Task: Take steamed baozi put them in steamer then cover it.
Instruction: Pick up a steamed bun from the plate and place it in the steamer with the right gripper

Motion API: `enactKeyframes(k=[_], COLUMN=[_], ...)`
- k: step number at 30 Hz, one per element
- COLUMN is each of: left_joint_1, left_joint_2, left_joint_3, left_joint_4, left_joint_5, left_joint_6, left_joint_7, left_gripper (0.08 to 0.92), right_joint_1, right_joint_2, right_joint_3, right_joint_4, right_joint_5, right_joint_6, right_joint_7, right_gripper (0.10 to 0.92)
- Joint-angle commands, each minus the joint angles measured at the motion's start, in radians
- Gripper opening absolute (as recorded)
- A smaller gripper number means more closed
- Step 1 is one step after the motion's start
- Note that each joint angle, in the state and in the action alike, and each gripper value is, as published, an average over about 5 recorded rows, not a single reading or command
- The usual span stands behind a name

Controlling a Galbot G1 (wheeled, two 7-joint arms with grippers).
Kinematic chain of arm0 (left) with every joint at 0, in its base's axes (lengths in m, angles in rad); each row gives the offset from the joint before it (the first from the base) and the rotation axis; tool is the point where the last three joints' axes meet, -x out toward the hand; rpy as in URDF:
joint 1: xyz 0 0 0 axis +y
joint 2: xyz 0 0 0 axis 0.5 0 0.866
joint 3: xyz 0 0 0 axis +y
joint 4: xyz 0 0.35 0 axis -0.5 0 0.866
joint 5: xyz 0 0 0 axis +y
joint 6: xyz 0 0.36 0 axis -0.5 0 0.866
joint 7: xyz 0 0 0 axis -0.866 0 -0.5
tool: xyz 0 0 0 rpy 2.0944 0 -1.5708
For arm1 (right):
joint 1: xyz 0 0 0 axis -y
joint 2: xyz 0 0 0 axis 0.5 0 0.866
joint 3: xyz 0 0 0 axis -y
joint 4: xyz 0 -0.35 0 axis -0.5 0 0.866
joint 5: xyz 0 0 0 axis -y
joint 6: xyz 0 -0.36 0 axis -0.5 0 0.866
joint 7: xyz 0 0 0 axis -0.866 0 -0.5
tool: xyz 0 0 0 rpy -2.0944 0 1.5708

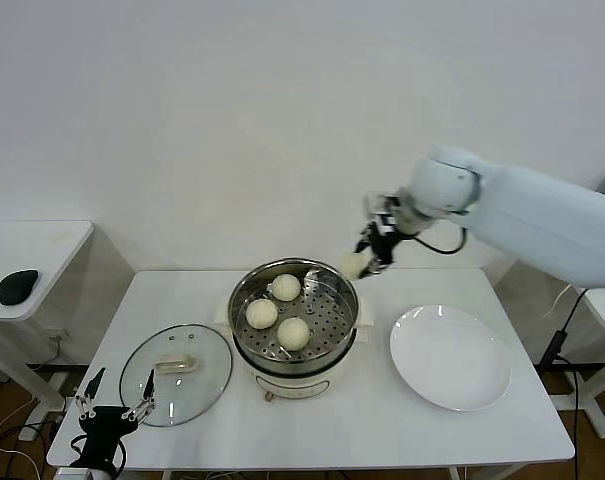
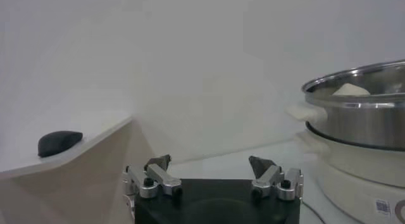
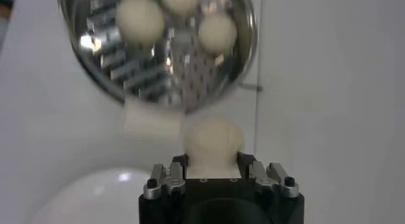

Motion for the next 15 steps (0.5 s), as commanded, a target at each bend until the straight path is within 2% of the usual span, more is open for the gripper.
enactKeyframes(k=[1,15], left_joint_1=[0.002,-0.006], left_joint_2=[-0.003,-0.009], left_joint_3=[-0.003,-0.004], left_joint_4=[-0.003,0.006], left_joint_5=[-0.005,-0.009], left_joint_6=[-0.002,-0.003], left_joint_7=[0.0,0.0], left_gripper=[0.823,0.823], right_joint_1=[-0.002,-0.113], right_joint_2=[0.253,0.247], right_joint_3=[-0.119,-0.113], right_joint_4=[-0.05,-0.149], right_joint_5=[0.152,-0.015], right_joint_6=[-0.159,-0.147], right_joint_7=[0.072,0.07], right_gripper=[0.509,0.509])
